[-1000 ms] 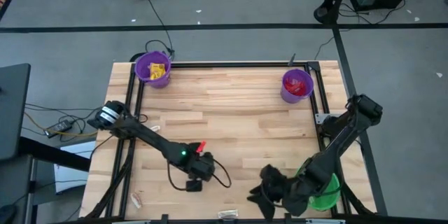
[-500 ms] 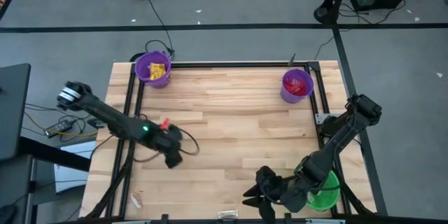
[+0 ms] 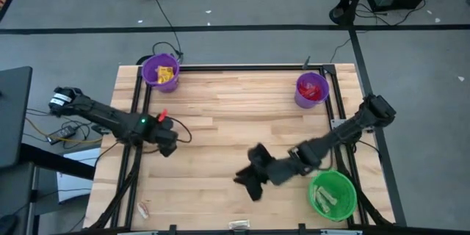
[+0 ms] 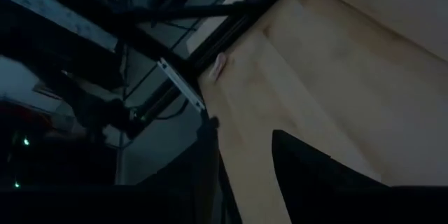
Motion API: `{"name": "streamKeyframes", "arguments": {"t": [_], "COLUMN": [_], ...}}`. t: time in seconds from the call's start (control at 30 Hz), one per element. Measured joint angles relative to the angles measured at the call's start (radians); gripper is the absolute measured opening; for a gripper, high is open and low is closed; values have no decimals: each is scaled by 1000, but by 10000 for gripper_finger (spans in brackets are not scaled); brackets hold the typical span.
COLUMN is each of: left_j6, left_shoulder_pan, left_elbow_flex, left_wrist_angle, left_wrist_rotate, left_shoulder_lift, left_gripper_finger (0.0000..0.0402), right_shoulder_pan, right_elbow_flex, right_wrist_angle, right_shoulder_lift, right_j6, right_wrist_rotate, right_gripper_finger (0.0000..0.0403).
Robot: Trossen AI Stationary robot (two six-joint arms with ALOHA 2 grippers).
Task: Sort candy by brand, put in halloween buckets
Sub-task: Put the white chocolate bar into the green bucket
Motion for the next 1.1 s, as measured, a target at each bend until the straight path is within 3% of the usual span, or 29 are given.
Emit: {"name": "streamKeyframes", "arguments": {"t": [0.33, 0.57, 0.7, 0.83, 0.93, 1.1], "left_j6": [112, 214, 216, 218, 215, 237], "left_shoulder_pan": [223, 263, 261, 260, 259, 232], "left_elbow_flex": [-82, -222, -205, -168, -136, -121], "left_wrist_angle": [107, 271, 260, 278, 413, 816], "left_wrist_rotate": [-15, 117, 113, 106, 129, 175], "left_shoulder_lift": [62, 78, 79, 81, 82, 78], "left_gripper_finger": [236, 230, 184, 89, 22, 32], "right_shoulder_pan": [-114, -107, -100, -97, -96, -86], "right_elbow_flex": [0, 0, 0, 0, 0, 0], "right_wrist_angle": [125, 120, 120, 107, 88, -29], "right_shoulder_lift": [0, 0, 0, 0, 0, 0], "right_j6": [-34, -40, -45, -55, -56, -62], "right_wrist_rotate": [-111, -101, -97, -99, -97, -3], "right_gripper_finger": [145, 145, 145, 145, 145, 145]}}
